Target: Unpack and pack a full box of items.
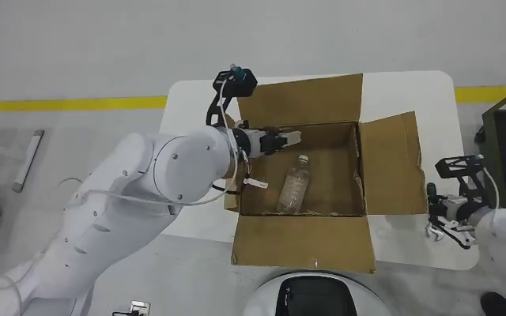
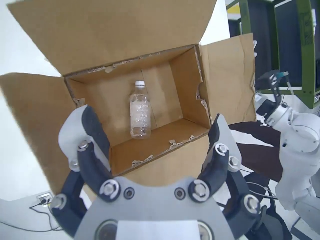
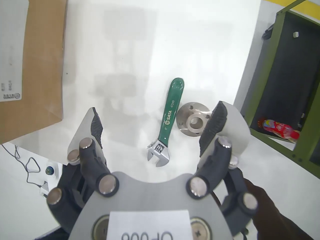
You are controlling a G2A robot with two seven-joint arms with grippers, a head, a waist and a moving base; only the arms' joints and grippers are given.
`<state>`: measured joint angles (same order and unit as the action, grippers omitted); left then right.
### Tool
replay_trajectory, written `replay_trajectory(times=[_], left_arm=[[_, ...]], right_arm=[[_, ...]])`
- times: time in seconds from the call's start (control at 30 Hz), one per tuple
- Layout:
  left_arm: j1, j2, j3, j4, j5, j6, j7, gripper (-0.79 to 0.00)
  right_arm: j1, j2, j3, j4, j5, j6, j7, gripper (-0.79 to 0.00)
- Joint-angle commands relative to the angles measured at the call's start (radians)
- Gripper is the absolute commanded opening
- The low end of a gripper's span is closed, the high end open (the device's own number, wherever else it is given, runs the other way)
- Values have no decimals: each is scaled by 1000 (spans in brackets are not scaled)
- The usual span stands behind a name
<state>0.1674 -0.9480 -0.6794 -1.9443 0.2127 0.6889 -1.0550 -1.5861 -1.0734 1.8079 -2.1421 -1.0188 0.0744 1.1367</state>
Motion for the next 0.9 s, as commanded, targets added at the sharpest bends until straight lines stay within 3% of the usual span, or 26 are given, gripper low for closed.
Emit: replay_trajectory(times=[0.0, 0.3, 0.57, 0.6, 0.63, 0.7, 0.77, 0.8, 0.87], left_arm=[[25, 19, -47, -17, 26, 6, -10, 0], [40, 29, -69, -24, 38, 11, -21, 0], [40, 29, -69, -24, 38, 11, -21, 0], [40, 29, -69, -24, 38, 11, -21, 0], [40, 29, -69, -24, 38, 11, -21, 0], [40, 29, -69, -24, 38, 11, -21, 0], [40, 29, -69, -24, 38, 11, -21, 0], [40, 29, -69, -24, 38, 11, -21, 0], [40, 29, -69, -24, 38, 11, -21, 0]], right_arm=[[4, 0, -6, 2, -5, 1, 5, 0], [-4, -1, -10, 11, -15, 7, -30, 0], [16, -1, -13, 51, -20, 77, 21, -12], [21, -1, -17, 57, -28, 83, 30, -179], [28, -1, -22, 60, -30, 86, 34, -394], [38, -1, -30, 67, -28, 95, 48, -422], [43, -1, -39, 68, -33, 98, 55, -391], [43, -1, -45, 66, -39, 95, 60, -323], [42, -1, -52, 60, -48, 98, 64, -329]])
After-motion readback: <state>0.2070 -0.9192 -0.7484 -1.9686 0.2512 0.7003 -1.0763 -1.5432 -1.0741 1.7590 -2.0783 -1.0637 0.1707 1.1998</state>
